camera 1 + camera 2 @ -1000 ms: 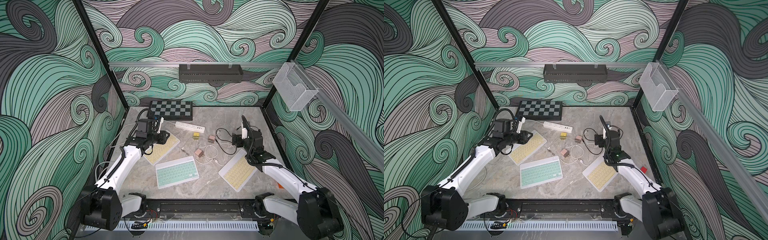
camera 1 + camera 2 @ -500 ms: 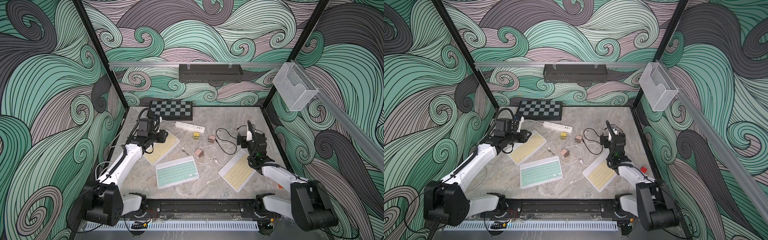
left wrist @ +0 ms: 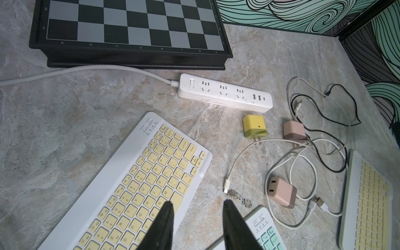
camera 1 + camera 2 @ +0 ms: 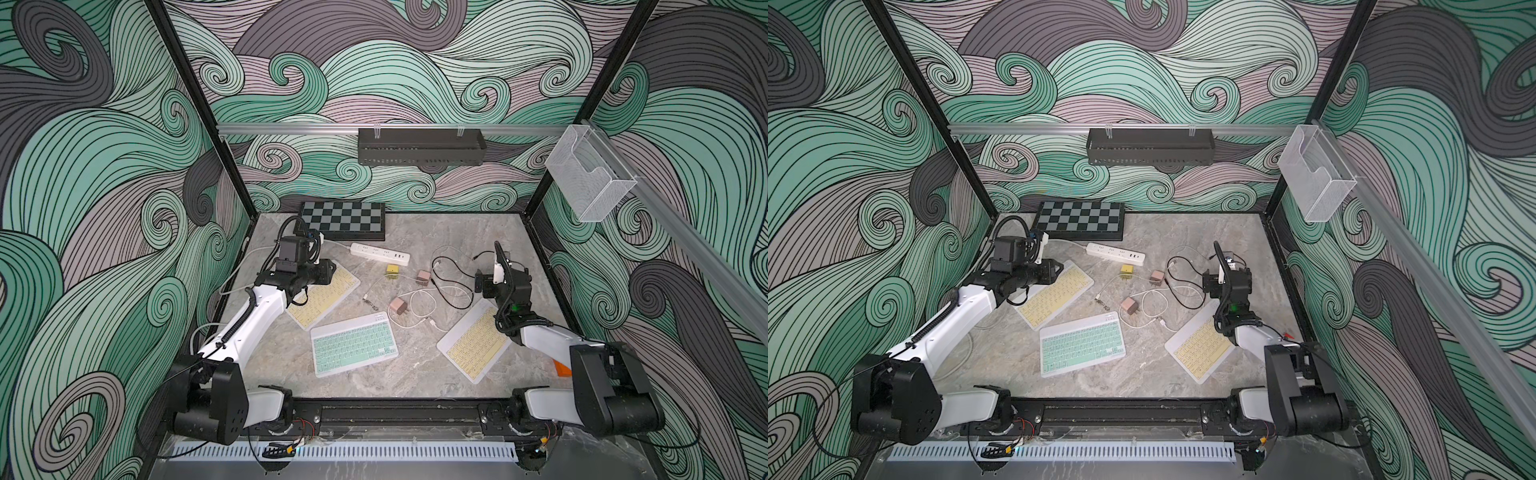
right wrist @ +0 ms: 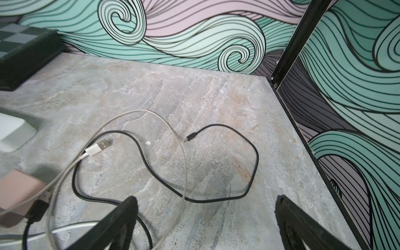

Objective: Unplug the wireless keyboard
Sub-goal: Reset both arms

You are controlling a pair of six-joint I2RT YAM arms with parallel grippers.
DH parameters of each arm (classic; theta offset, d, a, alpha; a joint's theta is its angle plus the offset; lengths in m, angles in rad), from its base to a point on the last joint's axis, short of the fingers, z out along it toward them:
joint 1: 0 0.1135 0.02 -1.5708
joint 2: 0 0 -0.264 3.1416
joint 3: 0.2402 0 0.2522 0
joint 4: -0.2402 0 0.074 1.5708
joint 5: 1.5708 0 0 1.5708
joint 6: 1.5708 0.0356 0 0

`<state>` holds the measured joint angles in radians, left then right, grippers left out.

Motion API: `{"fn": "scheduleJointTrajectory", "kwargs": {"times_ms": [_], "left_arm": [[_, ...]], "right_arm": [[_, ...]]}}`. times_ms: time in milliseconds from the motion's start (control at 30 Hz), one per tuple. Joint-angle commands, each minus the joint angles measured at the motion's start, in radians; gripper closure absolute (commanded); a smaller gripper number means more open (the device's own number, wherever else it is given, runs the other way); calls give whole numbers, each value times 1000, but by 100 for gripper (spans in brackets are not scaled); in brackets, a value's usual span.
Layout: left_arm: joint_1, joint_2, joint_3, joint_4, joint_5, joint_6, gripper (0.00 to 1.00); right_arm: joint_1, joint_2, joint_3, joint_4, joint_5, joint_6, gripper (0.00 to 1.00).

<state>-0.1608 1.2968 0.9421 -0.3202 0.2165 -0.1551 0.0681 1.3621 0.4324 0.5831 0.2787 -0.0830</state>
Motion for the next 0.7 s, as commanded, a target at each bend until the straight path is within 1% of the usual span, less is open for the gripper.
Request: {"fn": "scheduleJointTrajectory", "kwargs": {"times_ms": [0,167,200,233,267,300,333,400,433,533,633,667], "left_arm": [[-6,15,7,14,-13,-20,61],[-6,21,3,18,-22,-24,61],[-6,25,3,18,-19,-26,61],[-6,27,3,18,-20,-27,61],[-6,30,3,18,-19,-26,61],[-6,32,3,18,-20,-27,61],[-6,31,3,18,-21,-25,61],[-6,30,3,14,-24,-24,61],[-6,27,3,14,-25,-23,61],[-6,27,-2,17,-34,-24,61],[-6,31,-1,15,-37,-22,60],[-6,32,-2,16,-37,-22,60]], "right_arm": [[-12,25,12,34,-34,-8,1],[-18,46,31,23,-107,-48,1],[-19,42,30,16,-130,-46,1],[-19,35,25,15,-153,-15,1],[-19,27,10,41,-196,18,1],[-19,23,-9,86,-259,27,1],[-17,27,-13,106,-286,22,1],[-17,42,-2,106,-258,15,1],[-18,57,-8,142,-251,10,1],[-24,109,-23,226,-305,3,1],[-25,176,-25,285,-321,0,1],[-28,177,-31,293,-324,0,1]]}}
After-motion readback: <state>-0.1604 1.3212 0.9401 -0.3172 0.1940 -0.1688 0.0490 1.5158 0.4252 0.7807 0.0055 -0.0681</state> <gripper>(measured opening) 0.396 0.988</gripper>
